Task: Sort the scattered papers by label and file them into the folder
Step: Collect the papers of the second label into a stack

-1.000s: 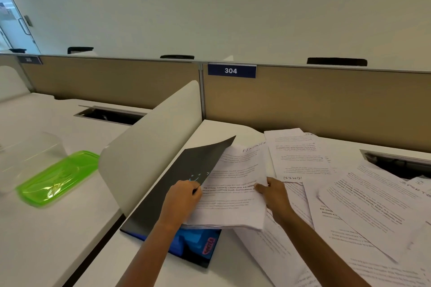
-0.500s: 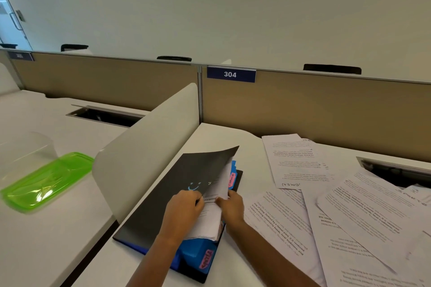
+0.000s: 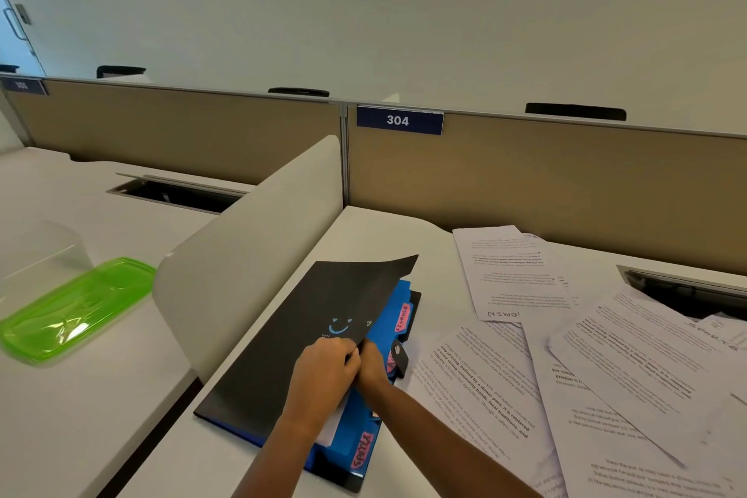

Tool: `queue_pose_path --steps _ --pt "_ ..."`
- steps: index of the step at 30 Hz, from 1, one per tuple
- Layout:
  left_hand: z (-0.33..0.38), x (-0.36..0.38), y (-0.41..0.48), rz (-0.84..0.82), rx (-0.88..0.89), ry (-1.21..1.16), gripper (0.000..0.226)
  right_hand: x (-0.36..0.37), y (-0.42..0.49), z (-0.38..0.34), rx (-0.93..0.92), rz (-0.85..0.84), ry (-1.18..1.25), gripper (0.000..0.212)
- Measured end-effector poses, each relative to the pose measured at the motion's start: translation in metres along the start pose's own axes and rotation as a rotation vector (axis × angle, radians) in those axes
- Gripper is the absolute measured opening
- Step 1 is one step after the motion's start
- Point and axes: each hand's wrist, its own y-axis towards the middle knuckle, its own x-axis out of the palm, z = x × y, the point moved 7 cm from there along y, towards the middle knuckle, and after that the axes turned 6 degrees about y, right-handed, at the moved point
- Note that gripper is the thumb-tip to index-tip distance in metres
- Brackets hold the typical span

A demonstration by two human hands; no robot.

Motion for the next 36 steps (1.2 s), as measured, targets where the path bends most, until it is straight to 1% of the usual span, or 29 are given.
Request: queue_pose_path --steps 1,2,4,7,10,12,16,17,19,21,22,24,26,28,30,32,33,34,36 --pt "0.0 0.002 0.0 -0.002 0.001 0.001 0.029 0.0 -0.001 -0.001 -0.001 -0.031 -0.028 0.018" --pt "0.0 0.004 0.0 -0.004 0.003 0.0 0.029 -0.002 0.0 -0.001 -0.012 -0.052 -0.079 0.019" --pt "0.001 0.008 -0.001 -0.004 0.001 -0.008 0.028 -0.01 -0.002 -0.001 -0.08 -0.052 -0.157 0.028" --pt "0.003 0.017 -0.005 0.017 -0.012 -0.002 0.026 -0.031 -0.011 0.001 -0.166 0.014 -0.247 0.034" --pt "0.008 0.028 -0.009 0.019 -0.013 0.025 0.026 -0.057 -0.024 0.011 -0.227 0.093 -0.342 0.03" --pt "0.01 0.037 -0.011 0.005 -0.036 0.06 0.025 -0.074 -0.034 0.019 -0.287 0.113 -0.41 0.027" --pt "0.011 0.054 -0.018 -0.051 -0.056 0.142 0.023 -0.11 -0.052 0.039 -0.385 0.167 -0.603 0.03" --pt "0.013 0.058 -0.019 -0.082 -0.028 0.152 0.025 -0.118 -0.058 0.04 -0.401 0.193 -0.668 0.032" --pt "0.012 0.066 -0.018 -0.04 0.011 0.227 0.033 -0.135 -0.066 0.048 -0.452 0.245 -0.722 0.029" --pt "0.01 0.075 -0.017 -0.034 -0.027 0.248 0.03 -0.15 -0.07 0.063 -0.477 0.286 -0.799 0.031" --pt "0.014 0.079 -0.019 -0.044 -0.018 0.269 0.032 -0.155 -0.07 0.071 -0.464 0.27 -0.824 0.031" --pt "0.018 0.09 -0.022 -0.123 -0.044 0.249 0.049 -0.164 -0.073 0.082 -0.458 0.26 -0.876 0.034" --pt "0.027 0.099 -0.029 -0.143 -0.07 0.231 0.066 -0.169 -0.076 0.089 -0.442 0.254 -0.924 0.047" --pt "0.043 0.109 -0.038 -0.148 -0.059 0.181 0.069 -0.171 -0.079 0.089 -0.45 0.24 -0.941 0.06" --pt "0.06 0.112 -0.049 -0.169 -0.074 0.087 0.069 -0.172 -0.081 0.088 -0.422 0.224 -0.974 0.066" --pt "0.071 0.12 -0.058 -0.23 -0.118 0.064 0.07 -0.169 -0.084 0.088 -0.409 0.146 -0.968 0.073" --pt "0.074 0.124 -0.059 -0.232 -0.132 0.027 0.071 -0.17 -0.086 0.088 -0.408 0.107 -0.958 0.071" --pt "0.076 0.126 -0.06 -0.234 -0.149 -0.008 0.072 -0.172 -0.089 0.088 -0.421 0.101 -0.956 0.065" --pt "0.08 0.122 -0.061 -0.199 -0.185 -0.123 0.073 -0.184 -0.096 0.088 -0.461 0.153 -0.945 0.052"
